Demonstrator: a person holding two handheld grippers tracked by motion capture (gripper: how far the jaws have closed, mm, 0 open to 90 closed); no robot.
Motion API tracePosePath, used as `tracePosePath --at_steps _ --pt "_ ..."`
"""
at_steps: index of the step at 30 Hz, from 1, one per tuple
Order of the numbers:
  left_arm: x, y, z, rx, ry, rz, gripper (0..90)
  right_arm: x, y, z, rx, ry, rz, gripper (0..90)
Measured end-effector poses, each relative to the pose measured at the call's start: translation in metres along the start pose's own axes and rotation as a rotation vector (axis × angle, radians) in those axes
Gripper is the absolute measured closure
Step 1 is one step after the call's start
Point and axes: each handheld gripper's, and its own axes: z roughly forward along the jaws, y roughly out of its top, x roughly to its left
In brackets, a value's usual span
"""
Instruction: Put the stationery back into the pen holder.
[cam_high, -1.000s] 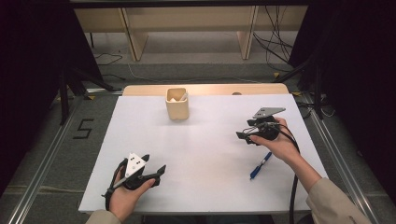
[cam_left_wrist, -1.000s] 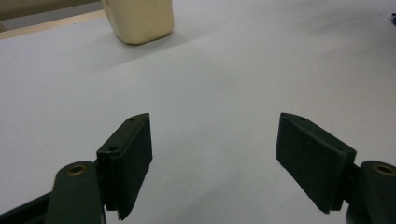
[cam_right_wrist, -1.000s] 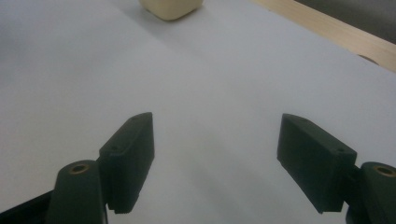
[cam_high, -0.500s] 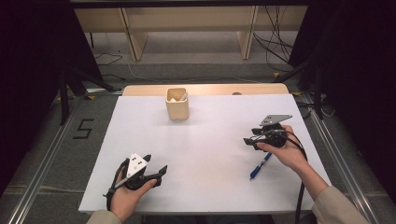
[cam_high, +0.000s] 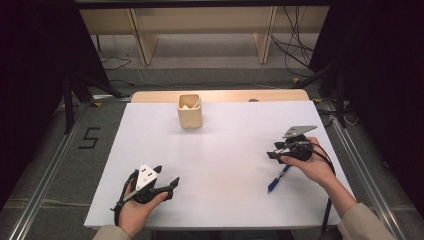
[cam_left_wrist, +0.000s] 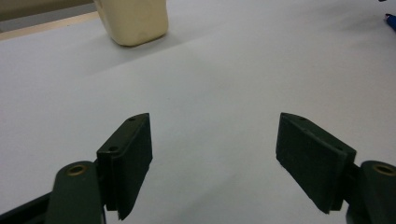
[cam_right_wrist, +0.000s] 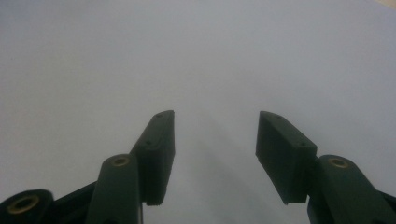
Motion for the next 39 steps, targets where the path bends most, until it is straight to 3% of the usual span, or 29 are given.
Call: tracePosePath --at_steps 13,18,27,32,39 --pt "-0.001 0.001 0.000 -0.002 -0.002 0.006 27.1 0.002 -0.007 0.000 0.030 0.023 -0.017 43.3" --pt "-0.005 0.001 0.001 -0.003 -0.014 0.007 27.2 0.001 -0.009 0.000 -0.011 0.002 0.003 39.9" --pt "-0.030 0.010 0.012 -0.013 -0.084 0.012 27.3 -0.001 -0.009 0.000 -0.045 -0.030 0.042 33.3" --pt "-0.047 0.013 0.021 -0.004 -0.123 0.042 27.3 -0.001 -0.010 -0.002 -0.046 -0.030 0.043 32.9" --pt "-0.058 0.014 0.026 0.006 -0.150 0.058 27.3 -0.002 -0.012 -0.005 -0.054 -0.027 0.046 36.9"
